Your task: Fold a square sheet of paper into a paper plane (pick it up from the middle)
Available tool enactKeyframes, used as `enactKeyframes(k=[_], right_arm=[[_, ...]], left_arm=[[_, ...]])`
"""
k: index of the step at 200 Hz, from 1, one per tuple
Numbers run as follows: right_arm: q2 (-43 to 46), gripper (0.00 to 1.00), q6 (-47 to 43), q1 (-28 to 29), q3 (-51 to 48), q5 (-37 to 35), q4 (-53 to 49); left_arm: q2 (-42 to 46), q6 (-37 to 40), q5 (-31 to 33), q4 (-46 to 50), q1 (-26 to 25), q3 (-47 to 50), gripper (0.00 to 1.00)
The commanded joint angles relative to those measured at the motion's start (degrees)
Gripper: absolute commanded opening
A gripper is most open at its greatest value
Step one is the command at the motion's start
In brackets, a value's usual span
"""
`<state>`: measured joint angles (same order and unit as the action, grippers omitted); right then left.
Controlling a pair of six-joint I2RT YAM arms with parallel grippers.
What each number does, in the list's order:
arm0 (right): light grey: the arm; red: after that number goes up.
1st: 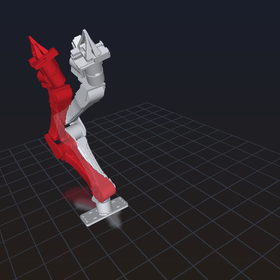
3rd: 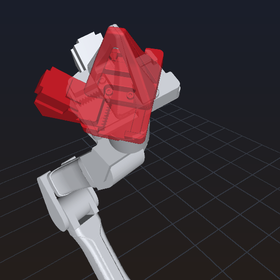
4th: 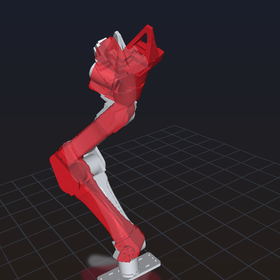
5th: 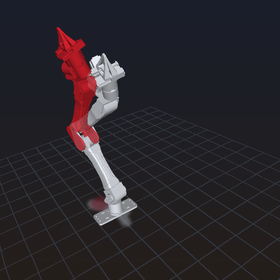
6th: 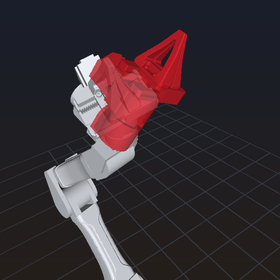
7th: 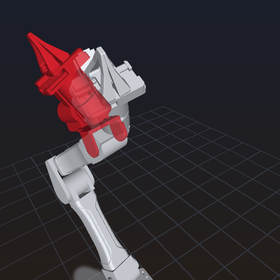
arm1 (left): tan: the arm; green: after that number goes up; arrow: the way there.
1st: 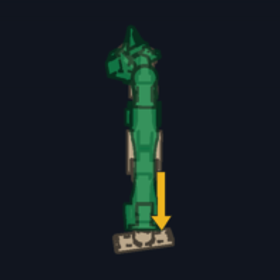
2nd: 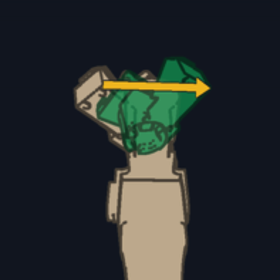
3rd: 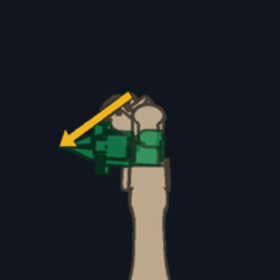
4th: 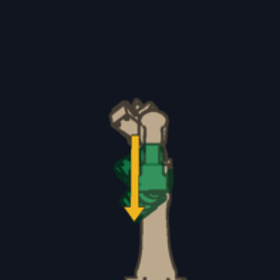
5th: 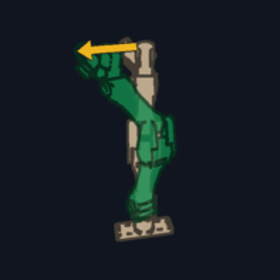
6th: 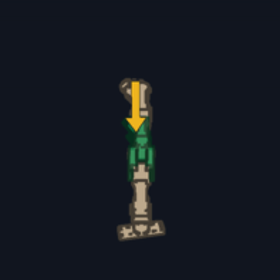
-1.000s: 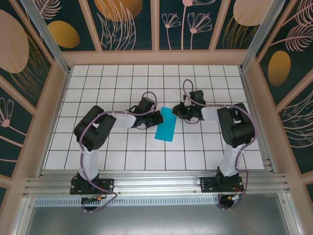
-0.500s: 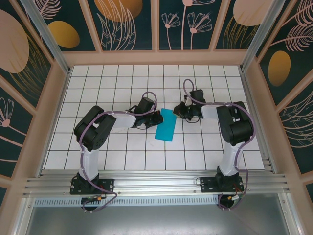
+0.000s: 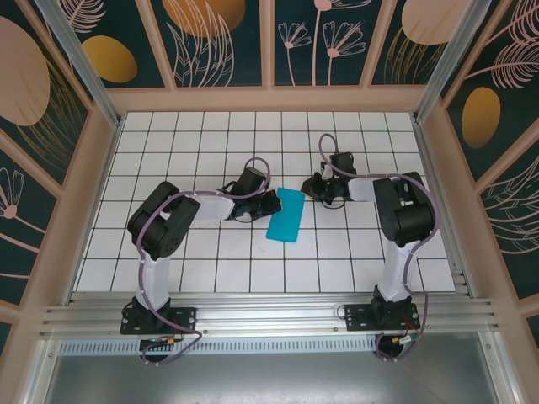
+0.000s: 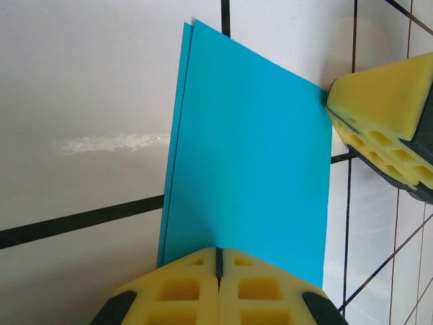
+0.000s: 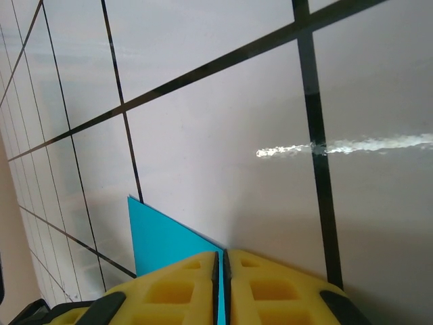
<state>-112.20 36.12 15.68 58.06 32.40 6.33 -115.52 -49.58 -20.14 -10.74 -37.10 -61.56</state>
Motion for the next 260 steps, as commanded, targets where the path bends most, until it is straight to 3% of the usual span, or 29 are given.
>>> enactKeyframes(k=[1, 55, 123, 174, 211, 260], right_arm=[[-0.03, 0.14, -1.2, 0.09, 1.22, -3.72, -3.78], [-0.78, 0.14, -1.84, 0.08, 5.82, -1.24, -5.37], [-4.03, 0.14, -0.1, 0.13, 2.82, -3.33, -3.82], [2.08, 0.15, -2.62, 0.0, 6.71, -3.9, -8.43], [6.83, 0.16, -0.52, 0.4, 3.31, 0.9, -4.08], [4.07, 0.16, 0.88, 1.23, 0.52, 2.75, -0.95]], left_arm=[[-3.22, 1.24, 4.15, 6.43, -0.16, 1.97, 0.0], [-3.25, 1.13, 4.06, 6.44, -0.18, 1.7, 0.0], [-2.86, 1.01, 4.37, 6.53, -0.17, 2.05, 0.0], [-2.36, 1.05, 4.46, 6.58, -0.21, 2.35, 0.0], [-2.5, 1.06, 4.5, 6.56, -0.23, 2.31, 0.0], [-2.74, 0.89, 4.23, 6.53, -0.19, 1.88, 0.0]])
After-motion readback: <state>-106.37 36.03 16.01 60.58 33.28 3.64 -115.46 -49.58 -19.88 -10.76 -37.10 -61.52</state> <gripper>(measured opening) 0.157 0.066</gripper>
